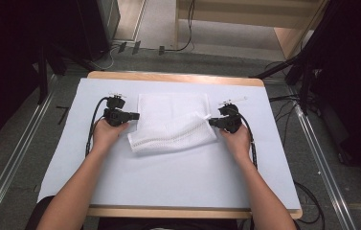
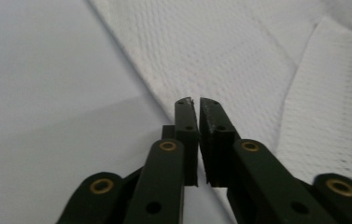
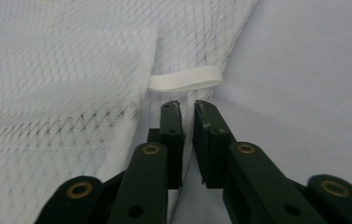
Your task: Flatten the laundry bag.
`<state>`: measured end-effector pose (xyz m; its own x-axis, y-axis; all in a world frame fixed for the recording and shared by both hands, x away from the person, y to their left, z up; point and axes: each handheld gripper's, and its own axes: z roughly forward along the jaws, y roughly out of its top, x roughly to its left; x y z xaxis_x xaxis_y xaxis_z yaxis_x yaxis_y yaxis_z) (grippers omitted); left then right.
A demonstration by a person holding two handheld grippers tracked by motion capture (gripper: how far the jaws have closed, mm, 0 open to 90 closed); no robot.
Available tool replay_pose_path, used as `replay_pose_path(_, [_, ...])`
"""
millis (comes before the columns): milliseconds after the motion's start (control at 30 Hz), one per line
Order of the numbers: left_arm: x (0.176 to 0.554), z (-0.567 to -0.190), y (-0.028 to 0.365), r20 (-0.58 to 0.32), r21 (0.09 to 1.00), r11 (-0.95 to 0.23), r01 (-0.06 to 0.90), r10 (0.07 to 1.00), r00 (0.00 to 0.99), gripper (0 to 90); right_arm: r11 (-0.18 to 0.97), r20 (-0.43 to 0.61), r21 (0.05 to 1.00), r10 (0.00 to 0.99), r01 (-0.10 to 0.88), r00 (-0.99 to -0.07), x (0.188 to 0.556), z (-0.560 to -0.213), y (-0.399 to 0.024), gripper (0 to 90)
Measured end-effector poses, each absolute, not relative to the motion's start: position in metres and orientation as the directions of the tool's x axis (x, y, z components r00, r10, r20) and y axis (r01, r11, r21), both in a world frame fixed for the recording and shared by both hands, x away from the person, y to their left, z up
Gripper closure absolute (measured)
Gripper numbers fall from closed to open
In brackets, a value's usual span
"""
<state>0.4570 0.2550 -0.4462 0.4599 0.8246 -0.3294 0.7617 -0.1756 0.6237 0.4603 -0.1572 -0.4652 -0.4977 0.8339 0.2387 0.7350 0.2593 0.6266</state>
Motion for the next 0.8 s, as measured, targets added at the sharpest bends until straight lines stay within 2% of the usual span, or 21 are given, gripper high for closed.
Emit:
replay_pose_path(100, [0.451, -0.439, 0.253, -0.316, 0.629, -0.202, 0.75, 0.816, 0.485, 78.8, 0.252, 0.244, 0.644, 0.827, 0.723, -0.506, 0.456, -0.457, -0.161, 78.5])
replay_pose_path(167, [0.447, -0.434, 0.251, -0.336, 0.62, -0.212, 0.756, 0.799, 0.499, 71.2, 0.25, 0.235, 0.667, 0.823, 0.702, -0.517, 0.452, -0.449, -0.163, 74.9])
replay_pose_path(367, [0.43, -0.426, 0.243, -0.304, 0.626, -0.255, 0.736, 0.79, 0.532, 59.2, 0.252, 0.251, 0.695, 0.792, 0.673, -0.556, 0.448, -0.438, -0.16, 68.5])
replay_pose_path(800, [0.393, -0.421, 0.252, -0.289, 0.629, -0.251, 0.736, 0.803, 0.521, 49.6, 0.3, 0.252, 0.68, 0.761, 0.669, -0.597, 0.461, -0.44, -0.134, 65.4])
